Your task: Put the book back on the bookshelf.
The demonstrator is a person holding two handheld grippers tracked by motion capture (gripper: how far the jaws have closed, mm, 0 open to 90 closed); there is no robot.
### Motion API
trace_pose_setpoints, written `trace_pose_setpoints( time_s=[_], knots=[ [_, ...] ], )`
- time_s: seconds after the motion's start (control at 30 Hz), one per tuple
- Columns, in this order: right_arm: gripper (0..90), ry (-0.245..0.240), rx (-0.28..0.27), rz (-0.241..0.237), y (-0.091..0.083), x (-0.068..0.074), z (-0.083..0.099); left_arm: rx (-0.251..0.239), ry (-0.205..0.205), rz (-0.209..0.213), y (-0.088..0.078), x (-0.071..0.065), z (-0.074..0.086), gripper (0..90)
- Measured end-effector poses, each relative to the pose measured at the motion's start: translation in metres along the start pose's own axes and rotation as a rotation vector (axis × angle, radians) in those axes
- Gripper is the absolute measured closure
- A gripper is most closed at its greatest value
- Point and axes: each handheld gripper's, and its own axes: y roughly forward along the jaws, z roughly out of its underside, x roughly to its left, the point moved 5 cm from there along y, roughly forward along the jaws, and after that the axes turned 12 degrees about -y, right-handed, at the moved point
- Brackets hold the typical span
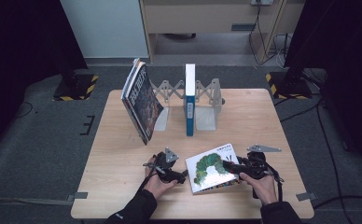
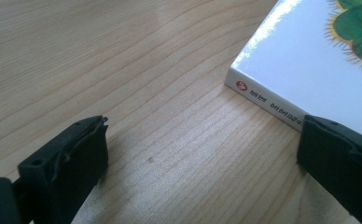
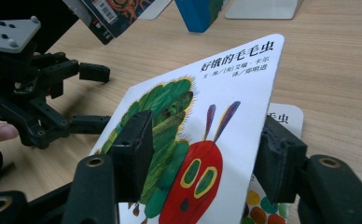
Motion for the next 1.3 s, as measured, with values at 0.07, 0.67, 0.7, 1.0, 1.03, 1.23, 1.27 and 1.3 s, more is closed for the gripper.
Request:
trace_pose_setpoints(
  time_s=[0.07,0.67,0.7,1.0,1.03,1.23,1.27,1.3],
  knots=[
    [45.6,0.005,0.007,-0.001,0.001,-0.001,0.0,0.0,0.0,0.0,0.0,0.0,0.0,0.7],
    [66.8,0.057,0.004,-0.071,0.001,-0.005,-0.004,0.002,-0.002,0.085,-0.009,-0.004,-0.001,19.1],
    [68.1,0.065,0.001,-0.078,0.0,-0.005,-0.005,0.001,-0.006,0.099,-0.01,-0.006,-0.001,19.9],
    [75.7,0.103,-0.025,-0.124,-0.004,-0.003,-0.01,-0.023,-0.067,0.192,-0.017,-0.014,-0.004,21.9],
    [76.3,0.102,-0.029,-0.127,-0.004,-0.004,-0.011,-0.026,-0.074,0.202,-0.018,-0.014,-0.005,21.9],
    [80.6,0.128,-0.057,-0.162,-0.006,-0.001,-0.014,-0.034,-0.096,0.261,-0.021,-0.022,-0.005,22.1],
    [81.0,0.128,-0.058,-0.164,-0.007,0.0,-0.015,-0.031,-0.098,0.266,-0.02,-0.023,-0.005,22.0],
    [81.2,0.128,-0.061,-0.167,-0.007,0.0,-0.015,-0.03,-0.1,0.274,-0.02,-0.024,-0.005,22.0]
  ],
)
